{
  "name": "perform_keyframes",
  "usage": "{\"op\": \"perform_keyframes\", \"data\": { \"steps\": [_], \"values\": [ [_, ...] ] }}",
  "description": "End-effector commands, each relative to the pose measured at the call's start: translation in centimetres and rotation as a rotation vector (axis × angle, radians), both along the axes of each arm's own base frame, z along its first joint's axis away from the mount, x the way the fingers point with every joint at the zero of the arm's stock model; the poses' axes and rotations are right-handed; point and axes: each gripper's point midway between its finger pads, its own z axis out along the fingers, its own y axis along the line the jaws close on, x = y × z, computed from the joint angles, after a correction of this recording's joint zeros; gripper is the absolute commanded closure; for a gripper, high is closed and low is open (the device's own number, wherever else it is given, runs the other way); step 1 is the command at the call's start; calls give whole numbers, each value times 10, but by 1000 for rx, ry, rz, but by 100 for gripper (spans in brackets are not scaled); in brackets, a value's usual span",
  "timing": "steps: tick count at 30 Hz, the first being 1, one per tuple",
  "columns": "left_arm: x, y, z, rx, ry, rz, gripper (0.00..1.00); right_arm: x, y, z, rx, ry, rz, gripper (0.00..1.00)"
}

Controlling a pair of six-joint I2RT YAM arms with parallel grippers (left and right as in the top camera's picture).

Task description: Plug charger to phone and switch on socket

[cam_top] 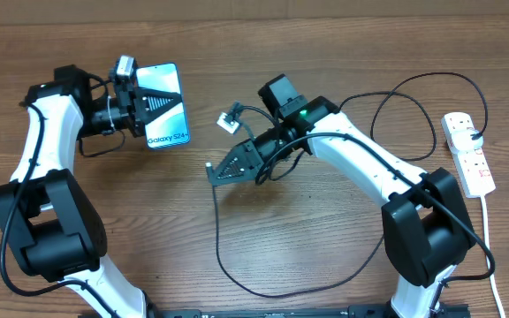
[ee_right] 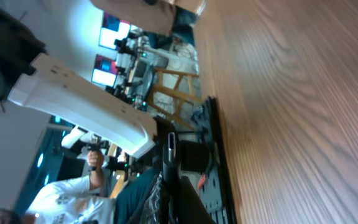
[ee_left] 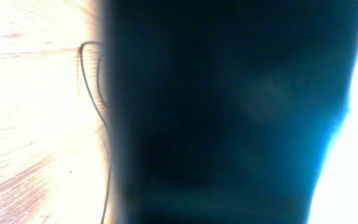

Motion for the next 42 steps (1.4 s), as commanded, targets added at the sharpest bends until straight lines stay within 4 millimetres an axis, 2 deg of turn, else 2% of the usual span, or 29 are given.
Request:
{"op": "perform_keyframes", "data": {
  "steps": [1,5,10,17,21,42],
  "values": [
    [-4,-12,18,-63,-16,-28,96,-8,11,24,55,46,35,96],
    [-6,-18,18,-66,-1,-42,96,-4,25,31,56,53,27,96],
    [-6,-18,18,-70,14,-42,96,5,37,29,15,47,-25,96],
    [-6,-20,18,-71,22,-46,96,18,45,26,-27,37,-99,96],
    [-6,-21,18,-71,20,-50,96,21,47,31,-11,38,-107,96],
    [-6,-22,18,-70,17,-52,96,18,57,32,-29,58,-122,96]
  ]
}}
